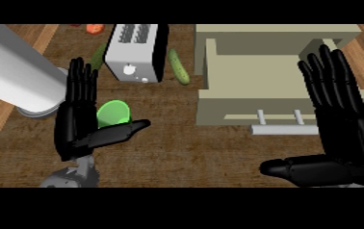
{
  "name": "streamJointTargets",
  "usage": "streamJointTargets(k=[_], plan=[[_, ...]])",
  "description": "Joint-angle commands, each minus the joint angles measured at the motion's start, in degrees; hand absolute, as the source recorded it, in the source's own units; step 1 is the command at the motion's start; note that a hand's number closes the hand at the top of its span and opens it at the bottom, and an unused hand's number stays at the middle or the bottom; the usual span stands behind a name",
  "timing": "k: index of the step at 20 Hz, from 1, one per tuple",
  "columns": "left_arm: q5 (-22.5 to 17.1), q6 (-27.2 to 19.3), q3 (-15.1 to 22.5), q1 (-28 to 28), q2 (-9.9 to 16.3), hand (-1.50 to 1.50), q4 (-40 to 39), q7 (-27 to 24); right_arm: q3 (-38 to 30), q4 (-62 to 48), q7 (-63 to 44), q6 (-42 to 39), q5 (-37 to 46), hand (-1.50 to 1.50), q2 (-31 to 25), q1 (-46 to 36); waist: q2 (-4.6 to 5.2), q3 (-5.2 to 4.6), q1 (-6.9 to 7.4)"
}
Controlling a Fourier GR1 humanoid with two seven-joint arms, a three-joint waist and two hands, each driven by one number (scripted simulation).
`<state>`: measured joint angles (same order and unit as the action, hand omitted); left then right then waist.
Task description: Pick up the cup, place it into the drawer and close the drawer
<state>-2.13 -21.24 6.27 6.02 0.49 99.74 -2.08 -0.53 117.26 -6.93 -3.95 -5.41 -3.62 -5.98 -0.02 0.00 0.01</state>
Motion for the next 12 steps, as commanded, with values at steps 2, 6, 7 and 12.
streamJointTargets(k=[2,6,7,12], plan=[[-1.8,2.6,-3.0,-3.0,2.1,-1.5,0.5,0.7,-2.3,-0.8,-0.4,-1.8,-2.2,-1.5,-1.5,0.0,-0.01,0.0,0.03],[-1.3,2.5,-4.2,-4.1,0.8,-1.5,-6.8,-6.7,-0.5,1.4,-2.3,0.1,-0.8,-1.5,-0.3,-1.3,0.01,-0.01,0.0],[-1.3,1.7,-4.2,-4.6,-0.2,-1.5,-8.4,-7.7,-2.0,-2.5,-0.4,-0.1,-1.2,-1.5,-0.6,-3.4,0.05,-0.01,0.07],[-2.5,3.7,-5.6,-7.2,-0.2,-1.5,-9.8,-11.4,-3.2,-0.4,0.4,-2.9,-3.7,-1.5,-1.5,1.8,-0.01,0.0,0.01]])
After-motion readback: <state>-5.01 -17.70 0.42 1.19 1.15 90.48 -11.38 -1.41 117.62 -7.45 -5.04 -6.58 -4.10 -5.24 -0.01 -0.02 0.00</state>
